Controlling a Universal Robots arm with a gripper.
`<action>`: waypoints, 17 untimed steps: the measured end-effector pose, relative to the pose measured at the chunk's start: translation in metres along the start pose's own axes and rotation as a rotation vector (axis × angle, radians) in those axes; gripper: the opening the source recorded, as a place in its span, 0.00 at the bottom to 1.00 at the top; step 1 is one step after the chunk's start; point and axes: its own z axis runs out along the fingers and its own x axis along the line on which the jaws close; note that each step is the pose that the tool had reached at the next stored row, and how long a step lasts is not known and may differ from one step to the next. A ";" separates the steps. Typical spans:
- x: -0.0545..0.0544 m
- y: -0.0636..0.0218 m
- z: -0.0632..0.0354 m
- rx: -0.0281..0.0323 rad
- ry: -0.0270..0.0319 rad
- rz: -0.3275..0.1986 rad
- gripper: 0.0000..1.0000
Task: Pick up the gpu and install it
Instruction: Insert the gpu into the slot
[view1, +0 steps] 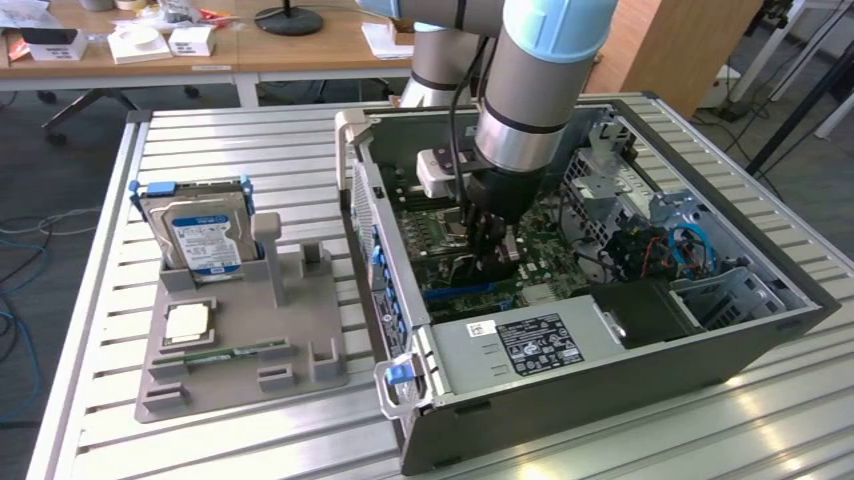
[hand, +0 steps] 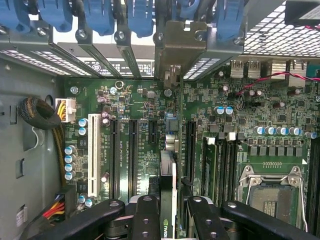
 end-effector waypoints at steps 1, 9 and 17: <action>0.000 0.0000 0.0000 0.0000 0.0001 0.000 0.26; 0.000 0.0006 0.0001 0.0001 0.0000 0.000 0.26; 0.000 0.0007 0.0011 0.0000 0.0001 0.000 0.26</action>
